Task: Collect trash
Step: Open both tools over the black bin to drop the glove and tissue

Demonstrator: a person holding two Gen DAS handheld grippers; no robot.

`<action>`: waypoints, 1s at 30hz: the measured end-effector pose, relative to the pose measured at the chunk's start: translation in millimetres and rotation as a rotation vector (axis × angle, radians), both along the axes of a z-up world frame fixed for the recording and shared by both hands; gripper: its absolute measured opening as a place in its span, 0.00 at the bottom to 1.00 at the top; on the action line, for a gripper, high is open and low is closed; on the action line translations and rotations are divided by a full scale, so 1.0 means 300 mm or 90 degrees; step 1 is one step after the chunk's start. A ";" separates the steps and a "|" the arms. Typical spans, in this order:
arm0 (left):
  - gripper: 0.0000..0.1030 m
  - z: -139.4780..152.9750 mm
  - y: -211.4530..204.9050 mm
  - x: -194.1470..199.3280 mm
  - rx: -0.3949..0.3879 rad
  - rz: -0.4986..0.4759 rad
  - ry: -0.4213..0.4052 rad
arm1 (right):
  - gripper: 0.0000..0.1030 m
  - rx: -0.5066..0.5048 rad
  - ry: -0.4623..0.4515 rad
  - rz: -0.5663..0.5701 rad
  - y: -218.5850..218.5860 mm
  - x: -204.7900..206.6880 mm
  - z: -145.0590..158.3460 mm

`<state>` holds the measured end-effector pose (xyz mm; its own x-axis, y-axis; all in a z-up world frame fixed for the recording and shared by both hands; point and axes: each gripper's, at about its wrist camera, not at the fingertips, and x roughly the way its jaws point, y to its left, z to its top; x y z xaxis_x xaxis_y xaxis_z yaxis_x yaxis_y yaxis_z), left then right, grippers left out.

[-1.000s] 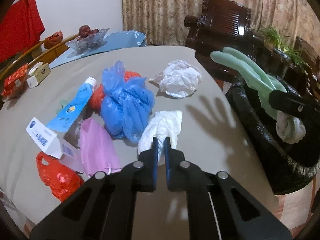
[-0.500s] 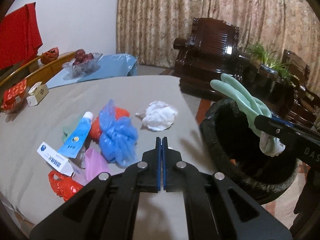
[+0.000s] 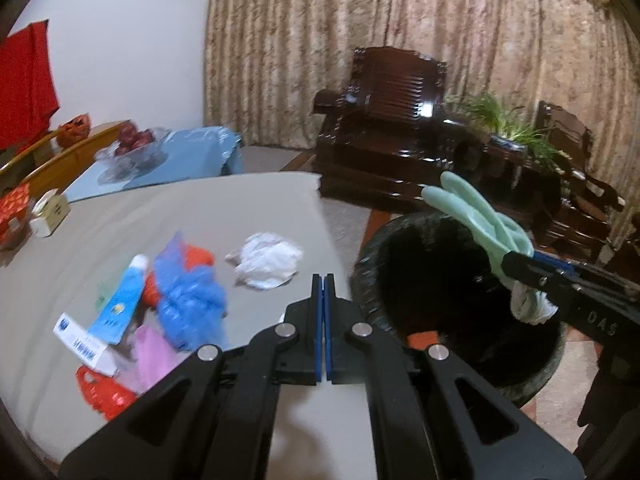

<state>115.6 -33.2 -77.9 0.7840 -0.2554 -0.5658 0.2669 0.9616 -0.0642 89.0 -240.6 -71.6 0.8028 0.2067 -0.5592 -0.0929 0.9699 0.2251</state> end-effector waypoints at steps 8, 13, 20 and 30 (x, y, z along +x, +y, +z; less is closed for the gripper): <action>0.00 0.034 -0.179 0.038 -0.031 -0.077 -0.012 | 0.23 -0.017 0.007 -0.066 -0.134 -0.029 -0.004; 0.00 0.007 -0.296 0.078 -0.050 -0.117 0.015 | 0.23 -0.023 0.023 -0.097 -0.200 -0.037 -0.025; 0.14 -0.047 -0.376 0.113 -0.069 -0.161 0.063 | 0.36 -0.049 0.056 -0.123 -0.240 -0.039 -0.077; 0.74 -0.055 -0.244 0.086 -0.044 -0.079 0.040 | 0.94 -0.071 0.006 -0.150 -0.206 -0.076 -0.042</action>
<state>141.4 -106.5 -94.3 0.7074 -0.3873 -0.5912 0.3762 0.9145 -0.1490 66.1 -302.3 -84.2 0.8157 -0.0489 -0.5764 0.1400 0.9835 0.1147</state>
